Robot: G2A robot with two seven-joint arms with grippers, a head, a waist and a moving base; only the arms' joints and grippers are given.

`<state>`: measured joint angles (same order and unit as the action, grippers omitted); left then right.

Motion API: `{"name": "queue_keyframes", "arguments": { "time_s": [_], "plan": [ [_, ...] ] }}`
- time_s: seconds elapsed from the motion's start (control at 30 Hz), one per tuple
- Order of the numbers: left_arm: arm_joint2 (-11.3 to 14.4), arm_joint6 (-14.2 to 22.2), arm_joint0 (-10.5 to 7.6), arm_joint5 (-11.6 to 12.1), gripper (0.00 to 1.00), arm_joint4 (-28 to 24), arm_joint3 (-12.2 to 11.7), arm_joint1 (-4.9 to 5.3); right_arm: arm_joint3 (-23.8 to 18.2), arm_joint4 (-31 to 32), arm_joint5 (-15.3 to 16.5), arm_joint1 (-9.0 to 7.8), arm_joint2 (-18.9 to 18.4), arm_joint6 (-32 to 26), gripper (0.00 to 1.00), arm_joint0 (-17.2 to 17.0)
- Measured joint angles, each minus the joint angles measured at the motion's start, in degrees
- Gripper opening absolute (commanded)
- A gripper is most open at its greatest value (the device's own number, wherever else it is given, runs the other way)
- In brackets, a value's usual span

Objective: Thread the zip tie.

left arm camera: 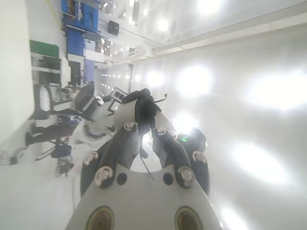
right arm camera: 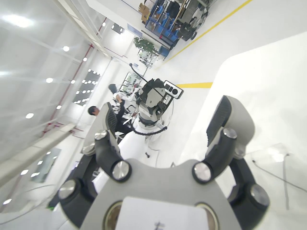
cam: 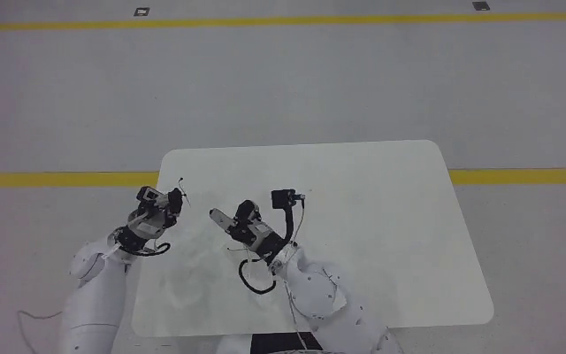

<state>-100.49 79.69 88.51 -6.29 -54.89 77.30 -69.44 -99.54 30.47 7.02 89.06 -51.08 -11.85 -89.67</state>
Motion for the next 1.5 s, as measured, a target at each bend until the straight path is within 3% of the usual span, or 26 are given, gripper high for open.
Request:
{"name": "queue_keyframes", "arguments": {
  "time_s": [0.13,0.23,0.4,0.5,0.63,0.8,0.9,0.93,1.03,1.33,1.5],
  "plan": [
    [1.9,0.0,0.05,-5.5,0.00,-3.7,-0.2,0.35,5.1,-11.1,5.0,0.34,0.3,-3.0,1.00,2.1],
    [2.2,0.0,-0.14,-4.3,0.00,-0.9,-0.3,0.67,8.6,-14.7,6.5,0.46,0.4,-4.2,1.00,3.9],
    [2.2,-0.2,-0.14,-4.1,0.00,-1.3,-0.2,0.64,8.4,-14.1,6.4,0.46,0.4,-4.2,1.00,3.8],
    [3.5,-1.8,-0.01,-5.9,0.00,-3.7,0.2,0.46,8.9,-16.6,7.9,0.68,0.6,-5.0,1.00,3.0],
    [5.2,-2.6,0.09,-8.9,0.00,-8.4,-0.7,0.26,12.8,-34.1,12.2,1.17,0.9,-9.7,1.00,4.4],
    [5.9,-3.2,0.45,-10.8,0.00,-11.8,-0.7,0.28,16.8,-49.2,12.5,2.15,2.2,-14.1,1.00,6.8],
    [6.1,-2.7,0.58,-11.5,0.00,-12.9,-0.6,0.39,19.4,-55.1,12.5,2.92,2.9,-15.8,0.83,8.4],
    [6.2,-2.4,0.63,-11.9,0.00,-13.1,-0.6,0.44,20.4,-56.8,12.5,3.25,3.2,-16.2,0.62,9.0],
    [6.3,-2.3,0.66,-12.0,0.00,-13.1,-0.5,0.46,22.4,-60.3,12.5,4.09,3.8,-17.5,0.48,10.2],
    [6.3,-2.3,0.65,-11.9,0.00,-13.0,-0.5,0.45,25.5,-62.6,12.5,6.33,3.5,-19.1,0.36,12.2],
    [6.3,-2.3,0.65,-11.9,0.00,-13.0,-0.5,0.45,26.8,-62.4,12.5,7.43,3.2,-19.9,0.35,12.6]
  ]
}}
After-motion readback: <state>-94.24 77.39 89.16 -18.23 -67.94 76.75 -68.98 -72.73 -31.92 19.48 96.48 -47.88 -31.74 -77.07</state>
